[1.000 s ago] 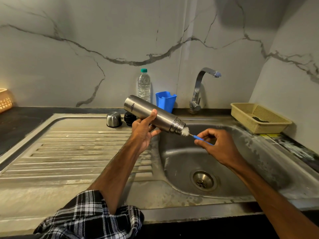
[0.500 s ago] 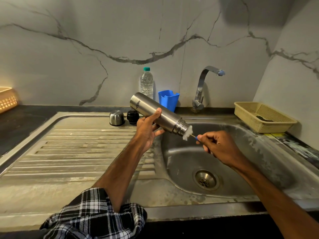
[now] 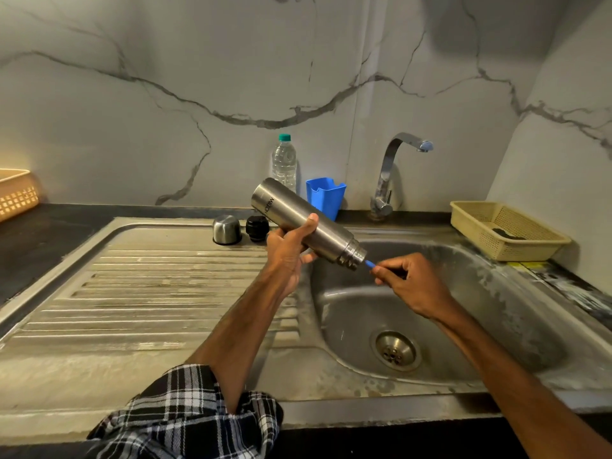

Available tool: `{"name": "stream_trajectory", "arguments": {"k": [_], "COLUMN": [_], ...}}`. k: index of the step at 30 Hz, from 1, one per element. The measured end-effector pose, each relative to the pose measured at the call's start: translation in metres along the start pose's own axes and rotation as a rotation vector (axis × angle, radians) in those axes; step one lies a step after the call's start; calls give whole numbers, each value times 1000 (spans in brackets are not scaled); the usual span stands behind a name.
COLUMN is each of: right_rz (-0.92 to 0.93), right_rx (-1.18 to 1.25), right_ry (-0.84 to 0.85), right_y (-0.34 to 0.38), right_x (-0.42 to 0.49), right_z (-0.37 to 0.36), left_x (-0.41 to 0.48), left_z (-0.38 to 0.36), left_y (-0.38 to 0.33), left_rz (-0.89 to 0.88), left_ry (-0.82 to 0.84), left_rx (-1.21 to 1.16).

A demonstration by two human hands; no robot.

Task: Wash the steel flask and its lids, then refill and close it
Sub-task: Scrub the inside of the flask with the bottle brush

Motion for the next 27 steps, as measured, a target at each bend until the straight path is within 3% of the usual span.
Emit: {"name": "stream_trajectory", "arguments": {"k": [9,11,16,21,27], "right_rz": [138,201,162,285,257], "right_rx": [-99,-131,-117,-212,-212], "right_ry": [-384,-403,-438,-475,-514], "right_y": [7,17,-6,10,-10], "right_x": [-5,-3,-10,-4,-8], "right_z": [15,7,36,18,43], "left_x": [0,-1,2,-8,-6], "left_z": [-8,-12,-5,-20,-12], "left_y": [2,5,-5,6,0], "left_rz": [-22,-17,-40,3,-29], "left_ry": [-53,-34,-26,10,-25], "left_rx": [-150,-123,-142,-107,-167]}}
Point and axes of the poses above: each hand's wrist, its own x-axis towards the middle knuckle, its own z-axis out of the back of the hand, y = z × x, the point moved 2 cm from there along x, towards the middle knuckle, and after that the axes turned 3 degrees about y, right-handed, at the moved point
